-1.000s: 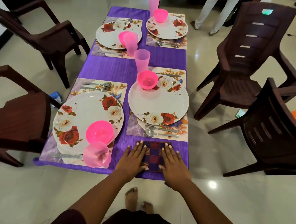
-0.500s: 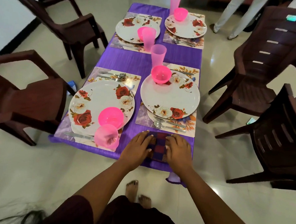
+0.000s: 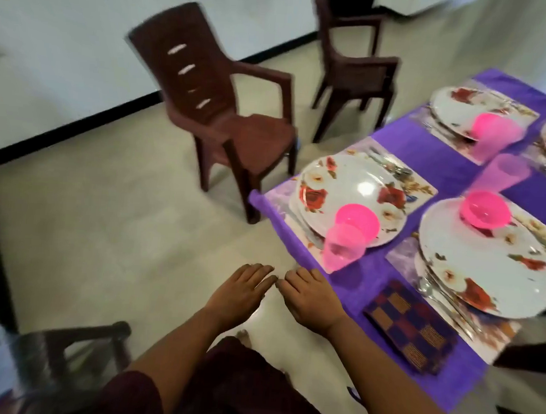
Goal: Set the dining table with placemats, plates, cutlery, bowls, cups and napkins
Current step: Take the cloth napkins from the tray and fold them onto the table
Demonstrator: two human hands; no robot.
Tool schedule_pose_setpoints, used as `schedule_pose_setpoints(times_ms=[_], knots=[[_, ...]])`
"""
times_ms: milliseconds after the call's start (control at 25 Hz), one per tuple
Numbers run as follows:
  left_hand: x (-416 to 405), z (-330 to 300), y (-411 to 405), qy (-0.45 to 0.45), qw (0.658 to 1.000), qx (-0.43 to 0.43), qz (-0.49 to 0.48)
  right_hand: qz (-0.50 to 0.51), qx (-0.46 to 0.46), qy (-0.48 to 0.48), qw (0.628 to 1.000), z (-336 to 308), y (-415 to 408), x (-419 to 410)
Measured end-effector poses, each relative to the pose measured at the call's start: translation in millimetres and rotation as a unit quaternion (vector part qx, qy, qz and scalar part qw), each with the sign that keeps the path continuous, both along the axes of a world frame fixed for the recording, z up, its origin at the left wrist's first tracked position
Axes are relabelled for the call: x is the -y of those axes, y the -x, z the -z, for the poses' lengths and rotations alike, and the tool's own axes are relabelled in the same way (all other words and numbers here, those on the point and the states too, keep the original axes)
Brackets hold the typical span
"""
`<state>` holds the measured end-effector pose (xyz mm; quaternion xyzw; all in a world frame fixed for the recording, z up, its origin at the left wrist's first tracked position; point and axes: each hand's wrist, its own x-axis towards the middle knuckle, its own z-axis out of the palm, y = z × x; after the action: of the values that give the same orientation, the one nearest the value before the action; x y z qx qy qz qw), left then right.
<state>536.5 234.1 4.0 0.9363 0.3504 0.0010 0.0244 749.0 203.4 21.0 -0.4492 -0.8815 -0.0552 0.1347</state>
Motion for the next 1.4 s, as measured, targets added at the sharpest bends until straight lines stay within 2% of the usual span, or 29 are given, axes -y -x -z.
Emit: schedule_pose_setpoints(times_ms=[80,200,320,520,720,1040,1200,1280,1400], knots=[[3,-6,49,0.007,0.994,0.003,-0.109,-0.074,-0.006,0.002,0.997,-3,46,-28],[18,-14,119,0.019,0.966,-0.017,-0.257,-0.149,-0.014,0.010,0.989,-9,118,-69],[38,-14,198,0.030,0.921,-0.019,-0.387,-0.238,-0.008,0.021,0.971,-14,211,-105],[87,-9,326,0.034,0.841,-0.028,-0.539,-0.342,0.043,0.083,0.935,-15,372,-130],[157,11,420,0.043,0.707,0.016,-0.706,-0.460,0.125,0.146,0.867,-7,525,-109],[241,43,434,0.083,0.490,0.105,-0.862,-0.563,0.281,0.211,0.748,8,666,-41],[252,59,441,0.064,0.406,0.155,-0.898,-0.558,0.350,0.249,0.710,27,714,-18],[248,74,451,0.050,0.354,0.203,-0.912,-0.528,0.388,0.311,0.688,48,737,-8],[234,115,477,0.047,0.298,0.280,-0.911,-0.486,0.403,0.385,0.673,90,768,1]])
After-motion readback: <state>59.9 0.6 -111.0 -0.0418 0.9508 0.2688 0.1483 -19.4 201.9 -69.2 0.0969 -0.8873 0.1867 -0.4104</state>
